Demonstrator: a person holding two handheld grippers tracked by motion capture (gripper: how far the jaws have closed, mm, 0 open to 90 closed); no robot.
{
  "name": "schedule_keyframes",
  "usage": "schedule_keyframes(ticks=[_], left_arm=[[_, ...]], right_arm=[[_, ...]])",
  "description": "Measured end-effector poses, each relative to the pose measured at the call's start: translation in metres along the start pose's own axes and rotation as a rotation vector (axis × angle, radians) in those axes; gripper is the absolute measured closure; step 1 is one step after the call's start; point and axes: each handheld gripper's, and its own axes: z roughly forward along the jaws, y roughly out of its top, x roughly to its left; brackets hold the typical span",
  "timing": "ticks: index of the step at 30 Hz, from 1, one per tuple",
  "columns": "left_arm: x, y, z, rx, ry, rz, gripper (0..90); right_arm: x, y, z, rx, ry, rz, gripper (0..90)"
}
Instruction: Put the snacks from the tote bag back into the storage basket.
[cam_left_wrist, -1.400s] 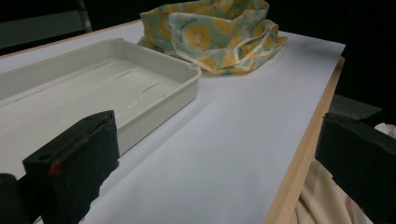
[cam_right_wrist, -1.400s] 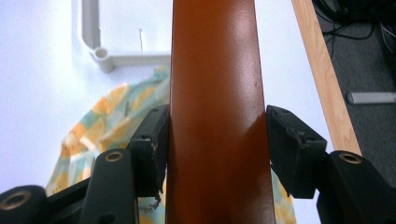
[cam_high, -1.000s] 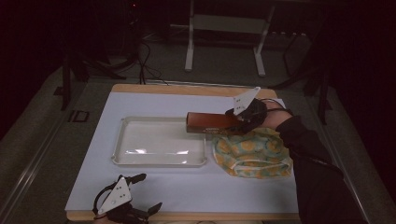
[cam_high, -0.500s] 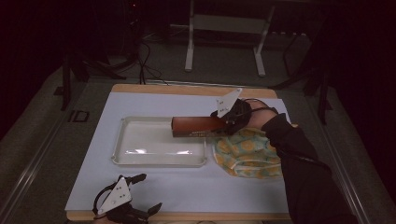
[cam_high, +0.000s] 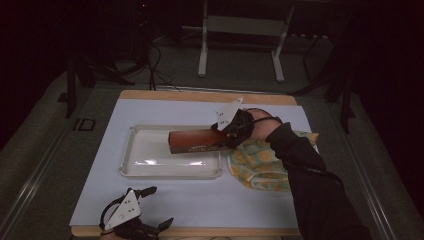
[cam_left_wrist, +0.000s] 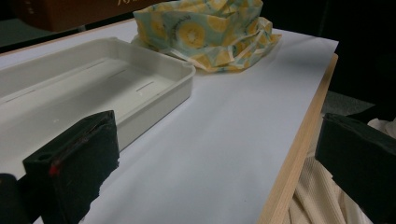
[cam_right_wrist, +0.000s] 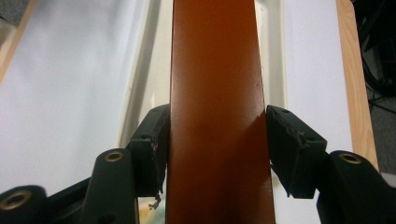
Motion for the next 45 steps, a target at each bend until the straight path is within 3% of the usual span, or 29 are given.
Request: schedule_keyframes(ticks=[6,15,35,45], left_arm=[[-0.001,0.000,0.000,0.002,-0.007,0.004,0.0],[-0.001,0.000,0.000,0.002,-0.007,0.007,0.0],[-0.001,-0.001,0.000,0.005,-0.015,0.012,0.0],[-0.001,0.000,0.000,0.005,-0.020,0.008,0.0]], right_arm=[[0.001,0.008,0.011,-0.030,0.012,-0.007,43.4],[0.004,0.007,0.038,-0.016,0.028,0.005,43.4],[0.005,-0.011,0.087,-0.009,0.035,0.060,43.3],[0.004,-0.024,0.100,0.002,0.027,0.083,43.2]])
